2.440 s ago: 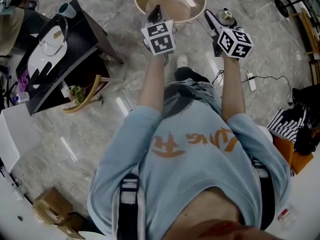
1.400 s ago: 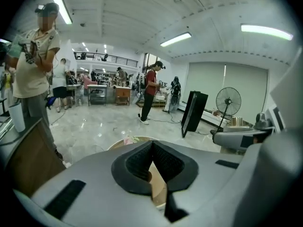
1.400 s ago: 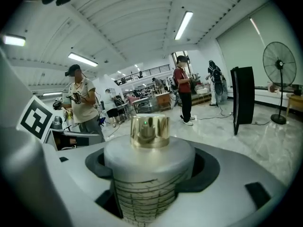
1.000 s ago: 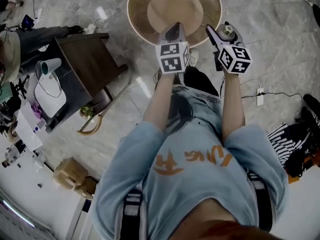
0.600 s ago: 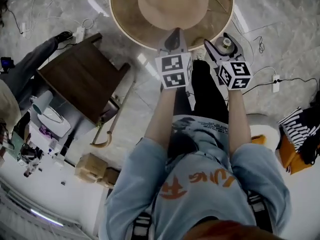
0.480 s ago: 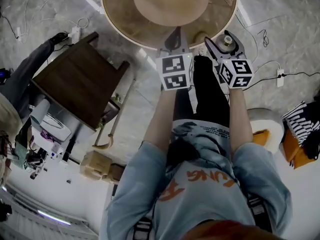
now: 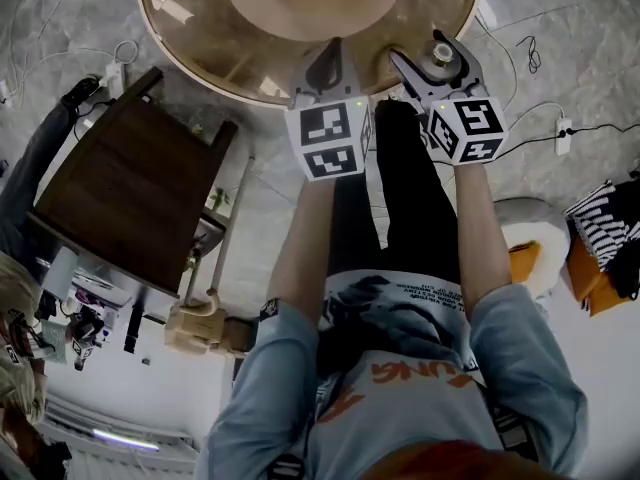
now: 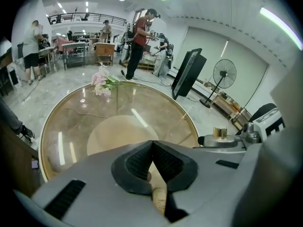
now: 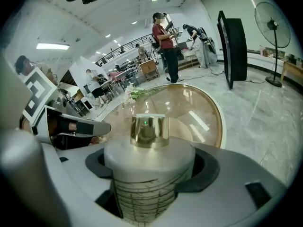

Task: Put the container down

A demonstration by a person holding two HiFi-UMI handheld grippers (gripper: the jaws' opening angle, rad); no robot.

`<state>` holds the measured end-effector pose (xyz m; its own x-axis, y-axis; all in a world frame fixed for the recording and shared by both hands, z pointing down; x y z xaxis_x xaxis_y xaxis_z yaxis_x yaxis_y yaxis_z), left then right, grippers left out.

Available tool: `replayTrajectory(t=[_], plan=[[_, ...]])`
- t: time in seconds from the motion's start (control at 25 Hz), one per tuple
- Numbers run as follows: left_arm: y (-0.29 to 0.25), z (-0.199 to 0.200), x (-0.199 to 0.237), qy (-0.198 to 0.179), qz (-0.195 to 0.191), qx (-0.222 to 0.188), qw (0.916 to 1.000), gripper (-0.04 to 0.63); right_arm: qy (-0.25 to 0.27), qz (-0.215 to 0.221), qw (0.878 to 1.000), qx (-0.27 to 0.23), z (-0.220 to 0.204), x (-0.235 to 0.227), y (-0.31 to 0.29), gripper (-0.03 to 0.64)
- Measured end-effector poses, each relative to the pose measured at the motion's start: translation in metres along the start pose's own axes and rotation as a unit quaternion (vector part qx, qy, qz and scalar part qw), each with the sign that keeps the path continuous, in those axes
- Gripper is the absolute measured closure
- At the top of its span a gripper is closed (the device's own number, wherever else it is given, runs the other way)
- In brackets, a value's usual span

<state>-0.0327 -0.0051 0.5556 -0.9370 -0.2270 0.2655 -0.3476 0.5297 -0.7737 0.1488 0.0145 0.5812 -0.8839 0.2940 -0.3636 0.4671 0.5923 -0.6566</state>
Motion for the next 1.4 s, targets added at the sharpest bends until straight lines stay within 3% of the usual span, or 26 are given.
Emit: replayTrajectory(t=[0.52,0.84,1.4], plan=[[-0.043,0.04,0.017,-0.002,0.003,-0.034,0.9994,0.571,0.102,0.001,0.994,-0.03,0.054,-0.015,-0.072,0.259],[-0.063,0.056,0.035,0.027,0.015,-0.043,0.9986,0.571,0.144,-0.007,0.988,-0.058,0.09,-0.026,-0.118,0.259],[-0.085,0.077,0.061,0.028,0.014,-0.04,0.9987,0.571,0.159,0.007,0.984,-0.079,0.119,-0.024,-0.167,0.259]])
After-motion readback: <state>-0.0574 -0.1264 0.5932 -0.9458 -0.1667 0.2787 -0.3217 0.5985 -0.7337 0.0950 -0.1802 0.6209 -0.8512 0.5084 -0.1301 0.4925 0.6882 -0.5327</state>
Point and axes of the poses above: the fingertips, and each gripper's own axes: y backward along the fingers, x to its left, z out of its top, the point moved 9 cm from there along y, backward along the fingers, and after that the axes turned 1 degree about -x, right-handed, at the moved point
